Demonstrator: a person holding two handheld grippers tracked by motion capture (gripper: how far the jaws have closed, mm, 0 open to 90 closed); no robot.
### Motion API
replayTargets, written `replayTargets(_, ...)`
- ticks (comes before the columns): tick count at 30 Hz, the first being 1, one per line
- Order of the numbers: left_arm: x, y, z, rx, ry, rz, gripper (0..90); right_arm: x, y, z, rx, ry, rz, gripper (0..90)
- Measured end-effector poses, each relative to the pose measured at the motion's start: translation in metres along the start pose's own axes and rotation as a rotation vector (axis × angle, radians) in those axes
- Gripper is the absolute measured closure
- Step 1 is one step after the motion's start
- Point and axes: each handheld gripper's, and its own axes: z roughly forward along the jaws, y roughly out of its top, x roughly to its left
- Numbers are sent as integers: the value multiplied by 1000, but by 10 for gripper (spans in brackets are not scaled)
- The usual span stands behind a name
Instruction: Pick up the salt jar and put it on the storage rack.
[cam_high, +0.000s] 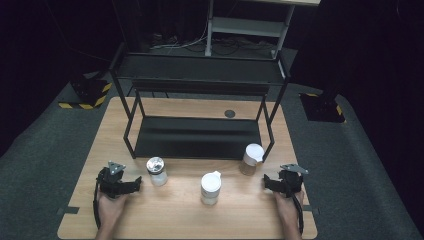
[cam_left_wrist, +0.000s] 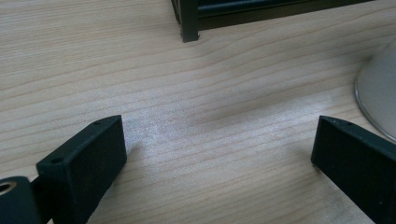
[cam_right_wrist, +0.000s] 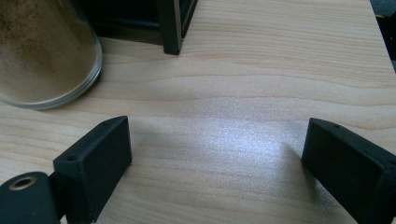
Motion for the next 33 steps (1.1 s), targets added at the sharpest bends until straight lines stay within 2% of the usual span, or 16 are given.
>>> replayTargets(7, -3, 0, 0, 3, 15, -12, 28, 0, 0, 0, 1, 1, -1, 78)
replayTargets(20, -4, 0, 0, 6, 17, -19, 16, 0, 0, 0, 2, 1, -1, 77)
replayTargets(33, -1, -1, -1, 5, 4, -21, 6, 0, 0, 0, 1, 0, 0, 78)
